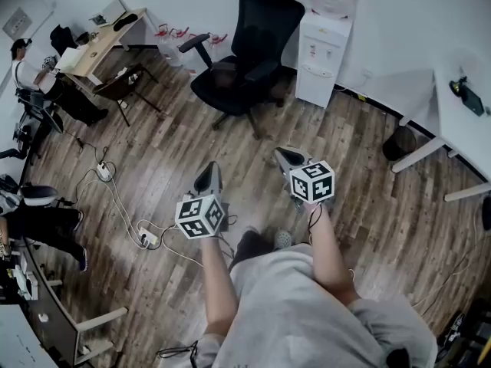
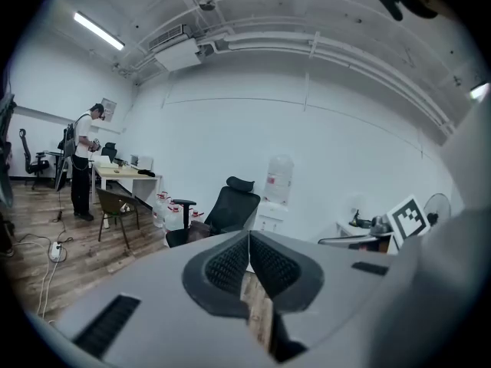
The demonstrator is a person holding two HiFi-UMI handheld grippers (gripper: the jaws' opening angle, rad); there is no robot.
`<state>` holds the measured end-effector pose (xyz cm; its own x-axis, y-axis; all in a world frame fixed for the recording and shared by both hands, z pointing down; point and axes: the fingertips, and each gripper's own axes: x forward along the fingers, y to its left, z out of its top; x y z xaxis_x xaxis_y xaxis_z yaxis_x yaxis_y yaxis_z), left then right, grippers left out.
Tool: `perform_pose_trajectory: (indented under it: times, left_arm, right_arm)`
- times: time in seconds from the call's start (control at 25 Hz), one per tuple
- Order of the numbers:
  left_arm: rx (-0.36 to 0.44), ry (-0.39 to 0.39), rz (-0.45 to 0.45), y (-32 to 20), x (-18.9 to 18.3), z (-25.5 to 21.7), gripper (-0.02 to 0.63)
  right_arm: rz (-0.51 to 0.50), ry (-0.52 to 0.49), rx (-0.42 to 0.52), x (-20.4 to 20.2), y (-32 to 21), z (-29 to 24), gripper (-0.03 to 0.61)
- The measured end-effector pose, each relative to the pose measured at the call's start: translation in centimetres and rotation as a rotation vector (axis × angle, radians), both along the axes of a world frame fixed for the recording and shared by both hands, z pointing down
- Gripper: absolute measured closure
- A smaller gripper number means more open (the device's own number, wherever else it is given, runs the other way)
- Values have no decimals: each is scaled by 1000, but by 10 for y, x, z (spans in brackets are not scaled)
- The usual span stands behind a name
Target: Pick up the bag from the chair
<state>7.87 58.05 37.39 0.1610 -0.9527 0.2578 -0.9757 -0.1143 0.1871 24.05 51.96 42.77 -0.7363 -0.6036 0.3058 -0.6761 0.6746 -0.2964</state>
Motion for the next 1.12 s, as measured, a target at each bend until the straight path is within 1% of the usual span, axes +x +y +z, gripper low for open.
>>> perform_pose_trajectory:
  times: [0.12,0.2,0.28,0.32,0.36,0.52,0.64,0.76,0.88,0.96,1.12]
  left_arm:
    - [-11,-23,0,1,-1,3,606]
    - [-16,-33,10,4,-2,4,603]
    - [-18,-10,46,5,1,5,591]
    - [-20,3,60,6,2,7,524]
    - [-20,11,64,7,1,9,479]
    - [-9,18,34,5,-10,18,469]
    - [-7,28,3,-3,-24,25,435]
    - [-2,40,-13,-19,-36,27,410]
    - [4,50,2,-43,-44,27,388]
    - [9,64,12,-63,-50,26,387]
    - [9,86,35,-110,-61,24,383]
  right_arm:
    - [15,6,8,1,-5,-2,563]
    - [12,7,8,0,-7,-3,507]
    - [10,-9,8,-2,-8,-4,487]
    - [6,-18,4,-3,-8,-3,469]
    - [0,-24,-1,-5,-8,-2,447]
    - [-24,-35,-3,-15,-9,5,406]
    - [-44,-34,-1,-25,-13,11,378]
    - [-39,-28,-6,-31,-26,15,358]
    - [-27,-20,-12,-34,-44,18,338]
    - [-20,-8,-18,-37,-59,19,324]
    - [12,6,-29,-41,-96,17,318]
